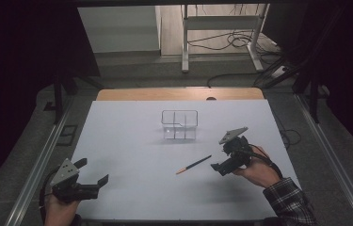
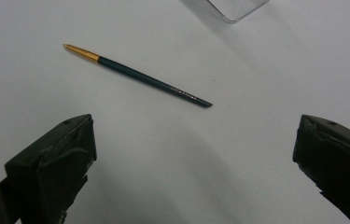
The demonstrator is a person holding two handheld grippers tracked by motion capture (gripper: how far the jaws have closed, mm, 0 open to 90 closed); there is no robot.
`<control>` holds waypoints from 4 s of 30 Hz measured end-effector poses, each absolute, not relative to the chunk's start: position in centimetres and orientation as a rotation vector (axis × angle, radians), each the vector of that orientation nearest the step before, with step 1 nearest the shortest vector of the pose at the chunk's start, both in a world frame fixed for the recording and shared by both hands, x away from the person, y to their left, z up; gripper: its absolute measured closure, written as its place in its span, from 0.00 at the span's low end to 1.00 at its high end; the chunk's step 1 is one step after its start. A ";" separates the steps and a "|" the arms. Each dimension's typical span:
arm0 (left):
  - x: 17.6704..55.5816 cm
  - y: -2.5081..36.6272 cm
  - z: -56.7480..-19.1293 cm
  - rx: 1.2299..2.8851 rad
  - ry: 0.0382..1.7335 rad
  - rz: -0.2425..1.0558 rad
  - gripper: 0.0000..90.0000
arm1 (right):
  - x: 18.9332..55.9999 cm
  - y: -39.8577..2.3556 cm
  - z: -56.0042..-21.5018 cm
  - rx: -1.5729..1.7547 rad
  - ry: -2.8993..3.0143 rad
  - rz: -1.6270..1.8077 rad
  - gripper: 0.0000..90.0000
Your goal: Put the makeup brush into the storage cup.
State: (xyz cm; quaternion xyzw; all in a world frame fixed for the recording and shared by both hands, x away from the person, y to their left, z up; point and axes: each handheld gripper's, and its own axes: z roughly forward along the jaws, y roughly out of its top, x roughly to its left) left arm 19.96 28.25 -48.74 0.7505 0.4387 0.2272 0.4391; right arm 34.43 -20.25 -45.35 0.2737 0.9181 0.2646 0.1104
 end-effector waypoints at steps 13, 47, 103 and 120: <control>19.9 28.2 -48.7 1.867 1.091 0.567 0.01 | 35.1 -18.2 -45.7 0.778 2.763 0.712 0.02; 19.9 28.1 -48.7 1.876 1.084 0.572 0.01 | 37.2 -13.5 -47.8 0.629 2.879 0.572 0.15; 19.9 27.9 -48.8 1.909 1.078 0.582 0.02 | 39.2 -11.6 -49.8 0.585 3.064 0.413 0.93; 20.0 27.7 -48.8 1.915 1.101 0.555 0.03 | 38.7 -13.3 -48.2 0.631 3.024 0.553 0.93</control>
